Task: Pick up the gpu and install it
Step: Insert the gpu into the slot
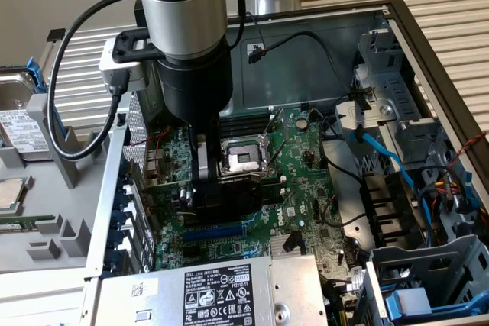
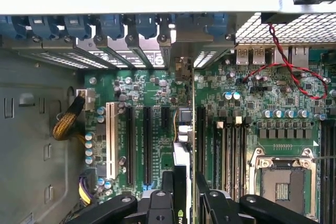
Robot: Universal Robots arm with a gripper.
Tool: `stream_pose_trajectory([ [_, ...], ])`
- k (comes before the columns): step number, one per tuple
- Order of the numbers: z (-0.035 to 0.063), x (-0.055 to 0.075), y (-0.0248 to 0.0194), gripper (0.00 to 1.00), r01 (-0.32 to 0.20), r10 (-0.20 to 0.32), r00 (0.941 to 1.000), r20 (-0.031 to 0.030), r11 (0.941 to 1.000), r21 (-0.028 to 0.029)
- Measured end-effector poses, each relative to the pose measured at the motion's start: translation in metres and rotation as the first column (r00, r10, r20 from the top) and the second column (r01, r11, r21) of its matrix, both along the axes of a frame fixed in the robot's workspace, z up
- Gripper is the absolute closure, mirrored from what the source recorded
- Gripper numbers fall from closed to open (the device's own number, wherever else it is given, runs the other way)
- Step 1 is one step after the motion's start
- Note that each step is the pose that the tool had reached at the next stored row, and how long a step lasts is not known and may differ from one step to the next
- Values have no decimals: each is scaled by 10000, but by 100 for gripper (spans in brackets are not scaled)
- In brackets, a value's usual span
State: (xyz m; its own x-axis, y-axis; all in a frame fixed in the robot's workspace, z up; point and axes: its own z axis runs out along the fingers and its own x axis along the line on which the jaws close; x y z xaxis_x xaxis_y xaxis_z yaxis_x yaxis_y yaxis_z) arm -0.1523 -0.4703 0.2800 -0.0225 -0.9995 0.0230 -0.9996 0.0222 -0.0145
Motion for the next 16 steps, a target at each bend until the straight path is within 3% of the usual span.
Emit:
stream_pose_trajectory([
  [7,-2,-35,2,73,-3,3,10000,3,10000,33],
  [11,-6,-35,-26,73,4,-4,10000,3,10000,60],
  [16,-11,-33,-28,73,24,-24,10000,3,10000,90],
])
